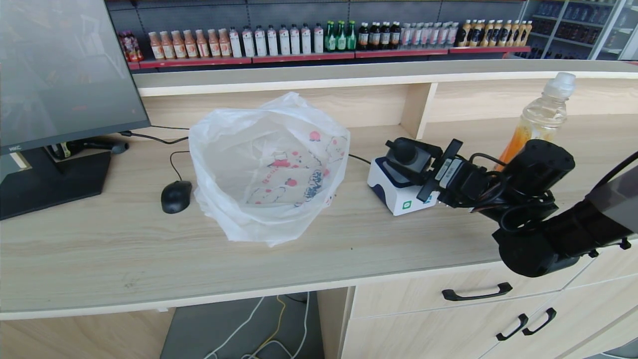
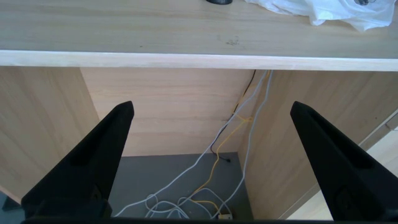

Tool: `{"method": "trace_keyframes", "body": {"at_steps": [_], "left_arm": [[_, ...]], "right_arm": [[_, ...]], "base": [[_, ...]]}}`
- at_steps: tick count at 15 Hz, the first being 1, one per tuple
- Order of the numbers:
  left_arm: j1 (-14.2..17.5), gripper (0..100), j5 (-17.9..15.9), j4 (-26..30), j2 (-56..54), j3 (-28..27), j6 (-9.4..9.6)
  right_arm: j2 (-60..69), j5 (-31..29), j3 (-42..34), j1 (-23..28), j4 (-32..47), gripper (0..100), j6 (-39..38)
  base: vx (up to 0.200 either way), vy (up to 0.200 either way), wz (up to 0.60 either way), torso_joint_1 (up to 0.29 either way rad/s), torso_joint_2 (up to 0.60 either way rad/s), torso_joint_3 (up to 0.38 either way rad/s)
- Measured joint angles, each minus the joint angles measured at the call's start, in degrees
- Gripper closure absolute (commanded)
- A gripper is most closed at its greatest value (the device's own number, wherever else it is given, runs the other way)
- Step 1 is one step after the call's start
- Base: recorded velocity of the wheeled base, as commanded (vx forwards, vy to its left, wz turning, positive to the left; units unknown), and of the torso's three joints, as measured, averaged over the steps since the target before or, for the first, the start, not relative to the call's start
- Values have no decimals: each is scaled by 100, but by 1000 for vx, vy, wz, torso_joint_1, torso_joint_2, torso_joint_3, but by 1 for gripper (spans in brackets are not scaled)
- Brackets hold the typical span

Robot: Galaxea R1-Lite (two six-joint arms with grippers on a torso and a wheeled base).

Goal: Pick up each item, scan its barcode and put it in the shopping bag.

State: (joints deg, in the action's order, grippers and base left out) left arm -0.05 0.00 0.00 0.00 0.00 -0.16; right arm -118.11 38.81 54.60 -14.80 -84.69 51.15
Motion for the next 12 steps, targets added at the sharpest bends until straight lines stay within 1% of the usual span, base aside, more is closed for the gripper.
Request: {"method": "trace_keyframes", "body": {"at_steps": [4,7,8,10,12], "left_arm": [[2,0,0,0,0,0,0],[2,0,0,0,0,0,0],[2,0,0,0,0,0,0],[2,0,0,0,0,0,0],[0,0,0,0,2,0,0]], "right_arm": [[54,-9,7,-5,0,100,-62],[251,-23,-9,-9,-2,100,-336],[364,-63,-13,-27,6,100,-536],[560,-215,-41,-127,4,100,-796],[802,-699,-273,-295,2,100,-1273]], "base": [[0,0,0,0,0,0],[0,0,0,0,0,0],[0,0,0,0,0,0],[0,0,0,0,0,0],[0,0,0,0,0,0]]}}
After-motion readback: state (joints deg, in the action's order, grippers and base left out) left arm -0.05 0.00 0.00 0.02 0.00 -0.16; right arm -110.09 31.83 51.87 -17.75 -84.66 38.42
